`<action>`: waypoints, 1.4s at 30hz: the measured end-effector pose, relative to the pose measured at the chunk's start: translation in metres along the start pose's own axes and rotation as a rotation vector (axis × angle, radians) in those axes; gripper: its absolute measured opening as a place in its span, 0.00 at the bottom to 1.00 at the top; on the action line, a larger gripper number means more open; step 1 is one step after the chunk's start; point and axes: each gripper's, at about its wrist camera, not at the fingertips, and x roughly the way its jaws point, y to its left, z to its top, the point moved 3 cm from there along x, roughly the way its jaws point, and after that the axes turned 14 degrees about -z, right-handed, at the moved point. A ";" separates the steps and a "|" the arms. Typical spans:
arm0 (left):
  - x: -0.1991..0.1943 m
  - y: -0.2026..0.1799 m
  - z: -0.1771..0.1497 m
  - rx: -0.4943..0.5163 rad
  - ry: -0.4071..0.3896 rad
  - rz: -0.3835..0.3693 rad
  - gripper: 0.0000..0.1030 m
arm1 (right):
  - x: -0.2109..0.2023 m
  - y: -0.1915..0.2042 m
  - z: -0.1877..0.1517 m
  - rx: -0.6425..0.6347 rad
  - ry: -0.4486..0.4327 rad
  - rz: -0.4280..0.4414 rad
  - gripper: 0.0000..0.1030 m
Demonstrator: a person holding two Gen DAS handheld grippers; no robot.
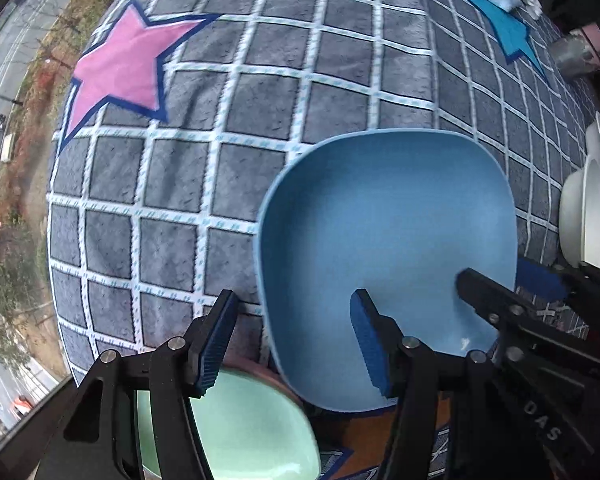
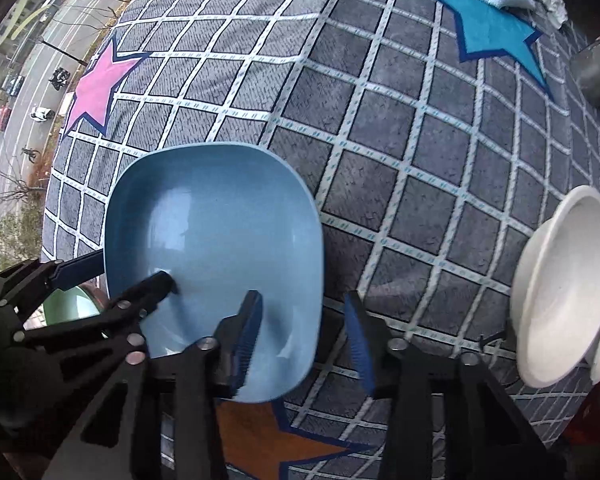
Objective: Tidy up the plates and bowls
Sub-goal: 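Close the right gripper on the blue plate rim and lift it, then carry the blue plate with the right gripper toward the green plate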
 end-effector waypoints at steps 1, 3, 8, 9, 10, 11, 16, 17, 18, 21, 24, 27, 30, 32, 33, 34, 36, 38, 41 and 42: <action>0.002 -0.005 0.002 0.018 0.003 -0.002 0.59 | 0.002 0.003 0.001 0.001 0.001 0.010 0.27; 0.005 -0.009 0.005 0.040 0.009 -0.004 0.56 | 0.007 0.007 0.003 0.003 -0.004 0.007 0.24; 0.007 -0.017 0.015 0.044 0.016 -0.014 0.47 | 0.016 -0.008 0.006 0.037 -0.016 0.049 0.14; 0.007 -0.017 0.017 0.042 0.016 -0.016 0.42 | 0.017 -0.011 0.005 0.046 -0.019 0.064 0.13; 0.006 -0.015 0.017 0.036 0.012 -0.020 0.40 | 0.018 -0.015 0.004 0.052 -0.022 0.072 0.11; 0.004 -0.011 0.017 0.023 0.008 -0.033 0.35 | 0.019 -0.018 0.002 0.056 -0.028 0.080 0.10; -0.002 0.002 0.022 -0.008 0.010 -0.050 0.17 | 0.021 -0.027 -0.004 0.082 -0.048 0.085 0.09; -0.001 -0.001 0.021 -0.001 0.012 -0.044 0.17 | 0.023 -0.030 -0.006 0.096 -0.042 0.092 0.09; -0.001 -0.006 0.020 0.012 0.013 -0.032 0.17 | 0.023 -0.033 -0.007 0.104 -0.037 0.093 0.09; -0.001 -0.026 0.015 0.055 0.010 0.001 0.17 | 0.025 -0.043 -0.019 0.121 -0.023 0.083 0.09; 0.003 -0.048 0.008 0.103 0.026 0.025 0.17 | 0.028 -0.053 -0.044 0.132 0.008 0.073 0.09; 0.013 -0.071 -0.003 0.157 0.057 0.039 0.17 | 0.035 -0.064 -0.073 0.142 0.039 0.068 0.09; 0.025 -0.094 -0.021 0.205 0.096 0.050 0.17 | 0.045 -0.077 -0.101 0.178 0.093 0.065 0.10; 0.033 -0.108 -0.034 0.255 0.117 0.070 0.17 | 0.051 -0.083 -0.120 0.175 0.119 0.054 0.10; 0.038 -0.113 -0.040 0.267 0.130 0.070 0.17 | 0.053 -0.085 -0.127 0.173 0.121 0.052 0.10; 0.043 -0.119 -0.048 0.278 0.148 0.068 0.17 | 0.056 -0.089 -0.137 0.171 0.128 0.049 0.10; 0.051 -0.129 -0.059 0.307 0.169 0.070 0.17 | 0.061 -0.094 -0.150 0.171 0.140 0.053 0.10; 0.057 -0.138 -0.066 0.340 0.182 0.088 0.17 | 0.068 -0.100 -0.163 0.170 0.156 0.053 0.10; 0.067 -0.151 -0.075 0.388 0.186 0.122 0.20 | 0.076 -0.106 -0.172 0.164 0.169 0.048 0.10; 0.071 -0.157 -0.077 0.394 0.184 0.126 0.23 | 0.078 -0.108 -0.172 0.151 0.162 0.032 0.10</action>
